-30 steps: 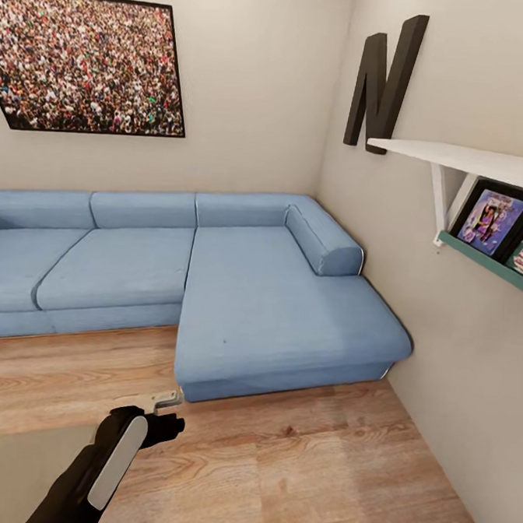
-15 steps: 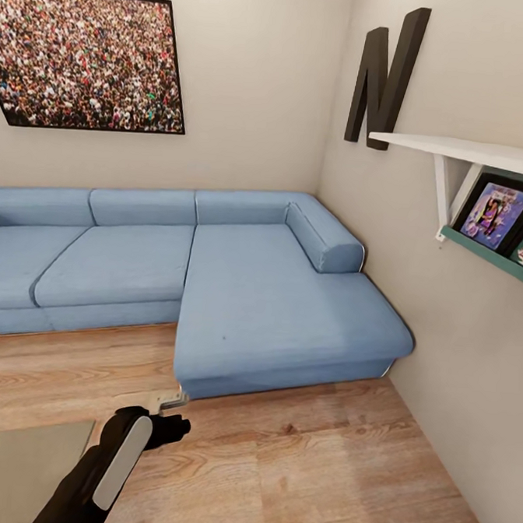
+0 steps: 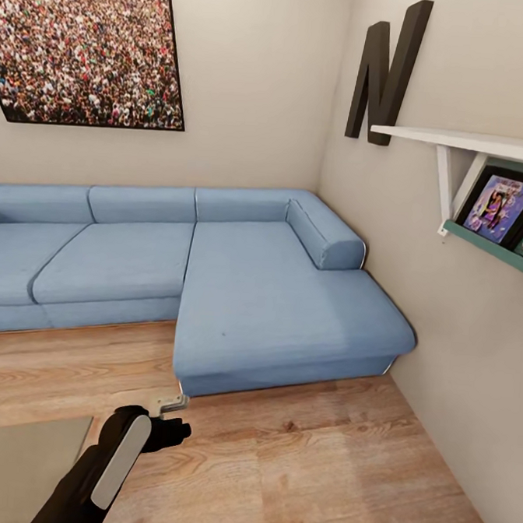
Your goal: Place each of the two pumpkins and all three candles from the living room inside a cabinet in the living room (use any cabinet), then make sure every cabinet is closed, and position the cauldron so it is next to a table in the living room.
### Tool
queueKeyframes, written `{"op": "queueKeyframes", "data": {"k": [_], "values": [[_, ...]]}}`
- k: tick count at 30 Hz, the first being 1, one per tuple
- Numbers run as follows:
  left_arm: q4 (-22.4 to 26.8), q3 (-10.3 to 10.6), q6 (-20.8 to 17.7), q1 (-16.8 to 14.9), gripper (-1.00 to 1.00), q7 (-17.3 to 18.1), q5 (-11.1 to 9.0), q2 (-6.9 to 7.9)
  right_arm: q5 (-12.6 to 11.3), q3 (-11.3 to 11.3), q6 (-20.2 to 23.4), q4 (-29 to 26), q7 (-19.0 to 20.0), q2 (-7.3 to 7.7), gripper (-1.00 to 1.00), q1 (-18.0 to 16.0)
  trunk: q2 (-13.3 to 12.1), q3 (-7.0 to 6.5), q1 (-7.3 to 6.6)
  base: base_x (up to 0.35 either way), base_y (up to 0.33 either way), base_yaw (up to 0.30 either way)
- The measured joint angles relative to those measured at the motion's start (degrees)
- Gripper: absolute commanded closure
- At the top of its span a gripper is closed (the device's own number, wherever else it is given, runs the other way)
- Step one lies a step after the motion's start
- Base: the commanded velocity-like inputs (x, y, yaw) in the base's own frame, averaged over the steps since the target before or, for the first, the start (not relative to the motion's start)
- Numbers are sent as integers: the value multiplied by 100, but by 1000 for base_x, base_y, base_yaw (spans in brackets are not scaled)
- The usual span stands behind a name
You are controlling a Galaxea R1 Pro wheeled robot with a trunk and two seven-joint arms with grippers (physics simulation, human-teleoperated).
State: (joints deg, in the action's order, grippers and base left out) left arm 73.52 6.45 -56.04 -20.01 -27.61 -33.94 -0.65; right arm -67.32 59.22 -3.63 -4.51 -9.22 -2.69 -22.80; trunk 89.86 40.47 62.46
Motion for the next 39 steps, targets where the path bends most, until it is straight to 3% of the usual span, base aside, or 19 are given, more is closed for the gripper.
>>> {"op": "queueKeyframes", "data": {"k": [4,8,23,31,33,34,36,39], "values": [[0,-5,-1,0,-100,0,-8,-14,-23,-3,598,23,-121,4,-100,-427,160,71,88,0,0,0],[0,0,-2,0,-100,0,-9,-22,-79,-23,781,24,-425,26,-100,-718,321,144,176,0,0,0],[35,-2,1,0,-100,3,-7,-32,-65,-26,425,-23,-542,-3,-100,-797,923,413,505,0,0,0],[635,-6,-34,45,-100,35,-38,-24,-52,-21,326,-46,-519,1,-100,-798,1244,557,681,0,0,0],[769,-3,-40,50,-100,37,-228,-6,-49,-21,288,-50,-518,-2,-100,-800,1324,592,725,0,0,0],[820,3,-42,51,-100,32,-471,18,-45,-21,269,-51,-518,-3,-100,-797,1364,610,747,0,0,0],[853,9,-44,52,-100,23,-714,41,-45,-21,237,-52,-519,-3,-100,-796,1444,646,791,0,0,0],[863,10,-45,50,-100,16,-848,56,-50,-19,211,-53,-518,-4,-100,-798,1564,700,857,0,0,0]]}}
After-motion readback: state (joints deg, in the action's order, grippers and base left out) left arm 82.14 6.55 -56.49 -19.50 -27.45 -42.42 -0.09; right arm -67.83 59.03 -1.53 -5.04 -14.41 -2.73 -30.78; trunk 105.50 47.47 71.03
